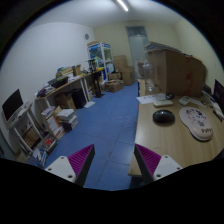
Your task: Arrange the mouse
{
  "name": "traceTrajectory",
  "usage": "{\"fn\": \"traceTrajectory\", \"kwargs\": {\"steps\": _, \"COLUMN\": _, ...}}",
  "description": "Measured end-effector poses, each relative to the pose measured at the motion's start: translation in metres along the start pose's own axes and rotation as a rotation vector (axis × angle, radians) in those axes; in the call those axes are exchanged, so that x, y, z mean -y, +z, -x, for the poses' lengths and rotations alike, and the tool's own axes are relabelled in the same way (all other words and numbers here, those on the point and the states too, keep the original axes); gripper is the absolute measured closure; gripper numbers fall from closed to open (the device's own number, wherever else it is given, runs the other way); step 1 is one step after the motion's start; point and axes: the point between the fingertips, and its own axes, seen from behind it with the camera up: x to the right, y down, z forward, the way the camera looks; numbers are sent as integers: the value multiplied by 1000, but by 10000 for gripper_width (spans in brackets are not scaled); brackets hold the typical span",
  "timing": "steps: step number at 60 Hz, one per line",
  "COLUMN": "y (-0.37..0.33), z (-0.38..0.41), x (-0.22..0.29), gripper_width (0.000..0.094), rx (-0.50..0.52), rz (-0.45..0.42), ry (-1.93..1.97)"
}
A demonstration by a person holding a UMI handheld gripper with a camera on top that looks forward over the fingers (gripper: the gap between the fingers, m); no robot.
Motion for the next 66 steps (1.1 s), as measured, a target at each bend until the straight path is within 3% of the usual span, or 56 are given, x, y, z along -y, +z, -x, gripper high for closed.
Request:
{"fn": "traceTrajectory", "kwargs": {"steps": 13, "y": -28, "z": -61, "x": 3, "gripper_width": 121, "rx": -71, "rz": 9, "ry": -10}}
{"fn": "traceTrajectory", "kwargs": {"steps": 34, "y": 11, "z": -197, "x": 16, "gripper_width": 116, "rx": -200, "rz": 62, "ry": -70}}
{"fn": "traceTrajectory", "kwargs": {"steps": 66, "y": 119, "z": -238, "x": 59, "gripper_width": 112, "rx": -113, "rz": 59, "ry": -129}}
